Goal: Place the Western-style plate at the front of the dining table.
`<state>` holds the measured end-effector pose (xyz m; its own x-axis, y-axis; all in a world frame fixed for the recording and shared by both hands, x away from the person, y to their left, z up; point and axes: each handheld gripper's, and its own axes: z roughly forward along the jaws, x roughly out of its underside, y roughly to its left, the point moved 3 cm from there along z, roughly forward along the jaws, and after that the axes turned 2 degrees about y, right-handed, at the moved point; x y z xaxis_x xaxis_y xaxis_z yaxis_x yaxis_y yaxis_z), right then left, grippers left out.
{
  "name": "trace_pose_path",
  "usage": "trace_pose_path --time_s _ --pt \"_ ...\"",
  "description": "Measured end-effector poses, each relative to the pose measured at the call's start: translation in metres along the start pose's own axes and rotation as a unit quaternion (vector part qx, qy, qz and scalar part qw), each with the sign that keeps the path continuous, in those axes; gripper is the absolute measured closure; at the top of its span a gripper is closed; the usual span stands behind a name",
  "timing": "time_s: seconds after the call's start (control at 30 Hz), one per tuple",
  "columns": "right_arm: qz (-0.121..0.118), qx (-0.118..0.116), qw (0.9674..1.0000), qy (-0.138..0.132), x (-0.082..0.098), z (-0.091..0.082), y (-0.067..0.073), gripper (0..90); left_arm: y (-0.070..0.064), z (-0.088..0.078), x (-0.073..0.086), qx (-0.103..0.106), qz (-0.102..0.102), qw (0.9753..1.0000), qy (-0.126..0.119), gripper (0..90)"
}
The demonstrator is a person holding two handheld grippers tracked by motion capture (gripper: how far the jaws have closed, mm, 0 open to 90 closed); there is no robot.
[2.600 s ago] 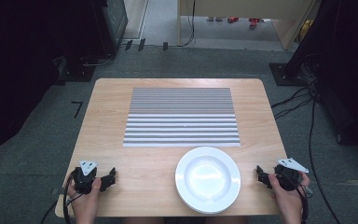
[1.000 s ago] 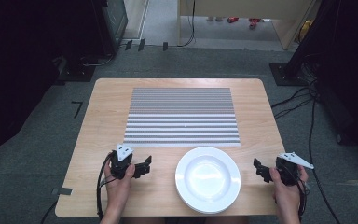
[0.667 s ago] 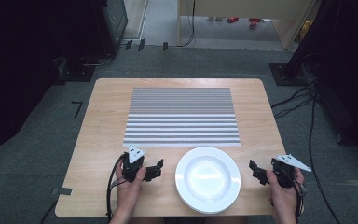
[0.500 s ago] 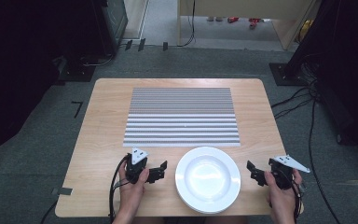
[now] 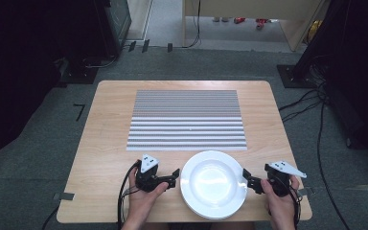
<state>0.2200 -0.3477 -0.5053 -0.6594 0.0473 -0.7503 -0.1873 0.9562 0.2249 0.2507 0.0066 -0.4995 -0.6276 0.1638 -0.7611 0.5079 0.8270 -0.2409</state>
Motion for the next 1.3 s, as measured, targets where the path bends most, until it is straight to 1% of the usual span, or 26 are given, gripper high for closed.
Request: trace_pose_path --time_s 0.17,0.2,0.33,0.37,0.4,0.43,0.6,0.7,0.77,0.8,0.83,0.9,0.93,1.0,1.13,1.2,1.23,1.27,1.3 --pt "0.0 -0.015 0.9999 0.002 0.001 0.001 0.007 7.7 -0.008 0.001 0.001 0.004 0.008 1.0 0.002 10.3" --pt "-0.003 -0.018 0.9998 0.001 0.001 0.001 0.008 7.7 -0.009 0.001 0.001 0.004 0.01 0.9999 0.003 10.3" --pt "-0.007 -0.023 0.9997 0.002 0.001 0.002 0.014 8.4 -0.013 0.003 0.002 0.01 0.004 0.9999 0.006 13.6" --pt "-0.009 -0.024 0.9997 0.002 0.001 0.002 0.015 10.5 -0.014 0.003 0.002 0.012 0.004 0.9999 0.007 13.6" --pt "-0.01 -0.02 0.9998 -0.001 0.001 0.002 0.016 14.6 -0.015 0.003 0.003 0.013 0.005 0.9999 0.008 13.6" --pt "-0.009 -0.017 0.9998 -0.003 0.001 0.002 0.017 14.7 -0.016 0.004 0.003 0.015 0.006 0.9998 0.009 13.8" --pt "-0.014 -0.02 0.9997 -0.001 0.002 0.003 0.02 16.9 -0.018 0.004 0.004 0.02 0.003 0.9997 0.013 14.3" --pt "-0.013 -0.011 0.9999 -0.002 0.002 0.003 0.022 23.5 -0.02 0.005 0.005 0.021 0.007 0.9996 0.018 14.7" --pt "-0.013 -0.01 0.9999 -0.001 0.002 0.004 0.024 27.5 -0.022 0.006 0.006 0.021 0.009 0.9995 0.021 14.8" --pt "-0.014 -0.013 0.9998 -0.005 0.002 0.003 0.026 34.1 -0.023 0.006 0.006 0.022 0.01 0.9995 0.022 15.3" --pt "-0.014 -0.013 0.9998 -0.005 0.002 0.003 0.026 34.1 -0.024 0.007 0.006 0.022 0.01 0.9995 0.022 15.3" --pt "-0.016 -0.02 0.9996 -0.009 0.002 0.002 0.028 40.1 -0.025 0.007 0.007 0.024 0.013 0.9993 0.024 15.4" --pt "-0.018 -0.021 0.9995 -0.011 0.002 0.002 0.029 42.5 -0.026 0.007 0.008 0.024 0.014 0.9993 0.024 16.5" --pt "-0.022 -0.023 0.9994 -0.012 0.003 0.002 0.031 46.5 -0.026 0.008 0.008 0.025 0.013 0.9993 0.025 23.5" --pt "-0.029 -0.021 0.9993 -0.01 0.004 0.003 0.033 54.2 -0.028 0.009 0.01 0.026 0.014 0.9992 0.027 25.3" --pt "-0.028 -0.021 0.9994 -0.01 0.005 0.003 0.034 57.6 -0.029 0.009 0.011 0.023 0.013 0.9992 0.029 26.0" --pt "-0.028 -0.021 0.9993 -0.011 0.005 0.003 0.034 59.1 -0.029 0.01 0.011 0.024 0.013 0.9992 0.029 26.2" --pt "-0.028 -0.023 0.9993 -0.011 0.005 0.004 0.034 60.3 -0.029 0.009 0.011 0.028 0.012 0.9992 0.028 27.5" --pt "-0.029 -0.023 0.9993 -0.01 0.006 0.004 0.034 61.5 -0.03 0.009 0.011 0.03 0.012 0.9991 0.026 31.0"
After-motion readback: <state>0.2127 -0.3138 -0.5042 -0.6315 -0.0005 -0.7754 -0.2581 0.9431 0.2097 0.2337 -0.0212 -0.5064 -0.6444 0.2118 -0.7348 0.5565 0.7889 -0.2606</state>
